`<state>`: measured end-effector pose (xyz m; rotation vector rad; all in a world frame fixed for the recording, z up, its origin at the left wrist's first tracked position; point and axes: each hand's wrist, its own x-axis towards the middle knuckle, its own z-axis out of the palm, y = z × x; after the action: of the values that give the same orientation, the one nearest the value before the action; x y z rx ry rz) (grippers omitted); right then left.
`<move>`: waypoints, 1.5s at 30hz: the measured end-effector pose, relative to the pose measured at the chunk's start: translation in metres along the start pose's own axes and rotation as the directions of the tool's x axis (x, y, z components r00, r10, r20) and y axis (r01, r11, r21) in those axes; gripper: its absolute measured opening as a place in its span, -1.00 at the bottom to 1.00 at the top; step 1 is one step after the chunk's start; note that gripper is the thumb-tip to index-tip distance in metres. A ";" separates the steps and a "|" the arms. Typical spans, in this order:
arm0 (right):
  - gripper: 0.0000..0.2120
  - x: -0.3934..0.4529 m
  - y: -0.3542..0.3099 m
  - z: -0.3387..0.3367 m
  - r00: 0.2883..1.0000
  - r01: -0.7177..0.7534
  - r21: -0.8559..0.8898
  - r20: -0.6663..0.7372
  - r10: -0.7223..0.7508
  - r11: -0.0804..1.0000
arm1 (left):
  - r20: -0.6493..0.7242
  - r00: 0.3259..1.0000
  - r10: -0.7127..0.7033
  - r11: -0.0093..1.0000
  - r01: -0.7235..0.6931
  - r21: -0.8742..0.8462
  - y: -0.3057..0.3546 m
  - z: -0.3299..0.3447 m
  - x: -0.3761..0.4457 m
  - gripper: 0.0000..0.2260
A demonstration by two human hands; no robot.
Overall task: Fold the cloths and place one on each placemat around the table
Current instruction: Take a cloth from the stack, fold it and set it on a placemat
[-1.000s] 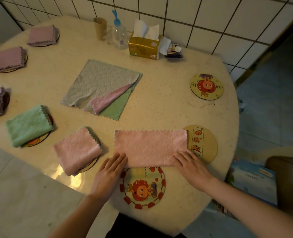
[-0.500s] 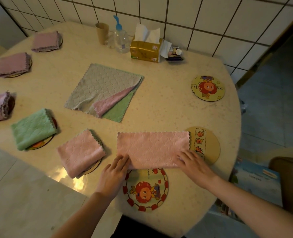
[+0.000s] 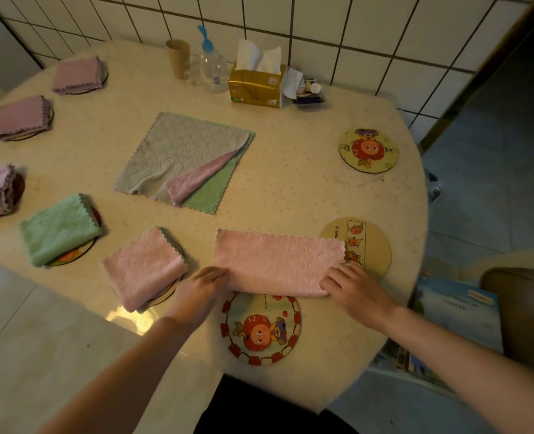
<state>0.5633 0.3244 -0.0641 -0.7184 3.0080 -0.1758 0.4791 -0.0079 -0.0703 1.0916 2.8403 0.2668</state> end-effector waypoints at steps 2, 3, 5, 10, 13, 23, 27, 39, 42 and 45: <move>-0.85 -0.011 -0.012 0.000 1.000 0.027 0.013 -0.010 -0.027 1.000 | -0.020 1.000 0.016 0.999 -0.017 -0.045 -0.006 -0.004 0.001 -0.65; -0.87 -0.016 -0.020 0.000 0.999 0.047 0.031 -0.007 -0.047 0.998 | -0.020 1.000 0.023 0.998 -0.024 -0.061 -0.010 -0.004 0.002 -0.68; -0.85 -0.028 -0.042 0.000 0.995 0.100 0.086 0.001 -0.101 0.991 | -0.020 0.999 0.036 0.997 -0.037 -0.069 -0.015 -0.006 0.000 -0.74; -0.84 -0.035 -0.113 0.006 0.974 0.211 0.282 0.020 -0.225 0.936 | -0.019 0.999 -0.033 0.998 0.032 -0.061 -0.009 -0.006 -0.016 -0.62; -0.85 -0.029 -0.141 0.014 0.987 0.151 0.412 -0.020 -0.156 0.898 | 0.012 0.993 0.116 0.983 -0.113 -0.148 0.020 0.007 -0.041 -0.45; -0.81 -0.024 -0.154 -0.006 0.995 0.007 0.573 0.076 -0.061 0.820 | 0.055 0.969 0.242 0.933 -0.217 -0.288 0.072 0.055 -0.091 -0.55; -0.64 -0.021 -0.109 0.005 0.992 0.042 0.290 0.102 -0.074 0.956 | 0.042 0.965 0.259 0.941 -0.242 -0.235 0.074 0.057 -0.092 -0.58; -0.29 -0.016 -0.055 0.031 0.877 0.261 0.235 0.347 -0.332 0.936 | 0.286 0.957 -0.039 0.695 0.232 -0.681 0.086 0.028 -0.090 -0.71; -0.44 -0.004 -0.055 0.016 0.914 -0.106 0.544 0.382 -0.133 0.833 | 0.421 0.844 -0.331 0.334 0.523 -0.784 0.085 0.015 -0.076 -0.81; -0.59 0.015 -0.057 0.001 0.930 -0.339 0.828 0.367 0.025 0.447 | 0.479 0.694 -0.537 0.052 0.595 -0.802 0.077 0.012 -0.062 -0.67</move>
<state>0.5753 0.2672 -0.0587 -0.2280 2.1453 -1.3575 0.5771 0.0084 -0.0662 -0.3370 2.0321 1.5030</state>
